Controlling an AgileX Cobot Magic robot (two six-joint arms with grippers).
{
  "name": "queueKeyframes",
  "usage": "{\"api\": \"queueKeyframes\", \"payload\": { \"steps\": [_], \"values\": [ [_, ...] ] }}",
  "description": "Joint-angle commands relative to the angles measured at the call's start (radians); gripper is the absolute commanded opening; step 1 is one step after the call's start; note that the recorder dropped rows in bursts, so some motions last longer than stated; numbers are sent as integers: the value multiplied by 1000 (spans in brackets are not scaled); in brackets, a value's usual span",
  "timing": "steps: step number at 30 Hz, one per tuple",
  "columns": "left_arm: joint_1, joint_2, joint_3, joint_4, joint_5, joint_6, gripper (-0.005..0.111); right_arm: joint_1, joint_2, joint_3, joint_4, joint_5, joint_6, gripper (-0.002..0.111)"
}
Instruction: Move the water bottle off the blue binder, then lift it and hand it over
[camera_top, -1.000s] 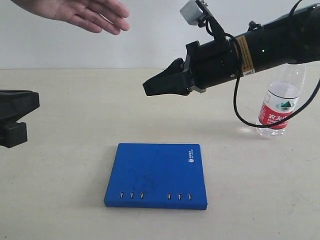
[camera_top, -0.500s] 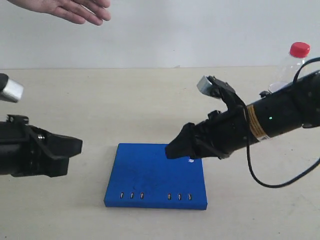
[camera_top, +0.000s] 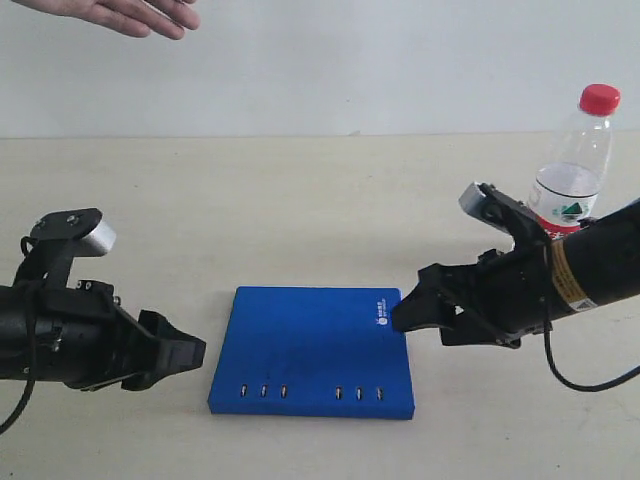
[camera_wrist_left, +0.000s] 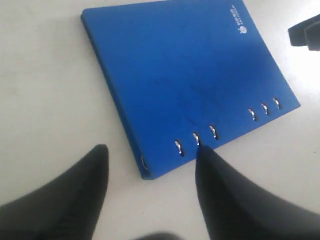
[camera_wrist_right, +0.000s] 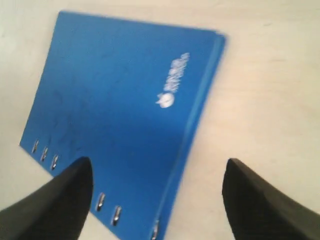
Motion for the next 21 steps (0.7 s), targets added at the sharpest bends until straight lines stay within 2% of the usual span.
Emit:
{"api": "queueKeyframes", "payload": {
  "steps": [1,5,7,10,21],
  "values": [
    [-6,12,-7,-33,-23,30,51,-37,-7,5,3,-12,8,66],
    [-6,23,-7,-128,-30,138,51,-37,40,5,3,-57,8,66],
    [-6,31,-9,-130,-30,198,51,-37,75,5,3,-75,8,66],
    [-6,56,-31,-130,-30,209,51,-37,131,5,3,-112,-18,66],
    [-6,234,-127,-130,-18,209,51,-37,267,5,181,-338,-261,66]
  ]
}}
